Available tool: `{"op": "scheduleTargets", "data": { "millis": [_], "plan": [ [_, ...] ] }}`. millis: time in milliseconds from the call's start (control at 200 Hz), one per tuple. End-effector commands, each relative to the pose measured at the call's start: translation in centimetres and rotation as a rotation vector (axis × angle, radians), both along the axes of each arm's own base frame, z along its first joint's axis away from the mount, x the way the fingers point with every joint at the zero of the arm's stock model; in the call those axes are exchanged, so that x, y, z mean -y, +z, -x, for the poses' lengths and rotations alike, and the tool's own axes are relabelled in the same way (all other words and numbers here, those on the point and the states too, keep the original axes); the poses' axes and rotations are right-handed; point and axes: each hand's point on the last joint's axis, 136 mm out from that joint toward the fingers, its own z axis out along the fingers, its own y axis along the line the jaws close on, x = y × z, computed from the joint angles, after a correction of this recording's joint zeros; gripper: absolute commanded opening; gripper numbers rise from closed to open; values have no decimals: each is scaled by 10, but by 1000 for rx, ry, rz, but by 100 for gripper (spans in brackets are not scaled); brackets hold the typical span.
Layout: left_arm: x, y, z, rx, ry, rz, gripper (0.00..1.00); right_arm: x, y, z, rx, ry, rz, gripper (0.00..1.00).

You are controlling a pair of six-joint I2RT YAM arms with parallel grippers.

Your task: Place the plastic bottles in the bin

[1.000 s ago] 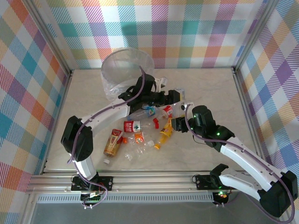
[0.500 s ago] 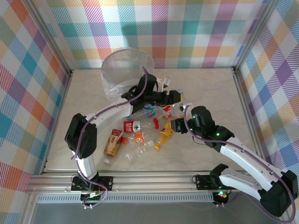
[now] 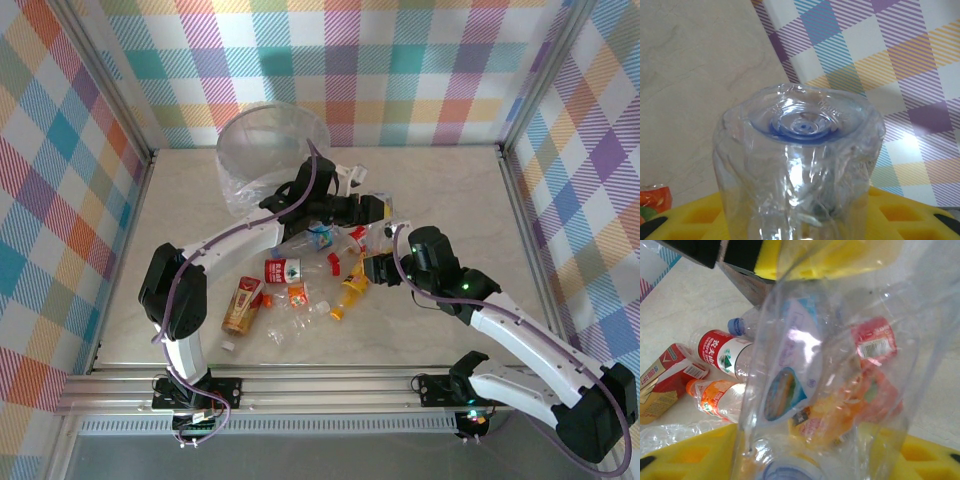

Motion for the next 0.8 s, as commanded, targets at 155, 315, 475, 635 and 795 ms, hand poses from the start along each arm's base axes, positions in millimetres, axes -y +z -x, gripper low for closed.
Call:
{"op": "scheduleTargets", "data": {
  "millis": [155, 315, 475, 635, 795],
  "plan": [
    [-27, 43, 1, 175, 41, -103, 49, -12, 34, 12, 39, 74, -102, 92],
    [-42, 65, -5, 237, 62, -144, 49, -7, 57, 20, 80, 64, -168, 100],
    [-57, 91, -11, 306, 82, -181, 49, -1, 79, 26, 157, 73, -193, 100],
    [-80, 119, -22, 386, 127, -219, 49, 9, 99, 31, 245, 65, -204, 100],
    [-106, 153, -33, 495, 196, -266, 49, 21, 122, 36, 321, 32, -230, 100]
  ]
}}
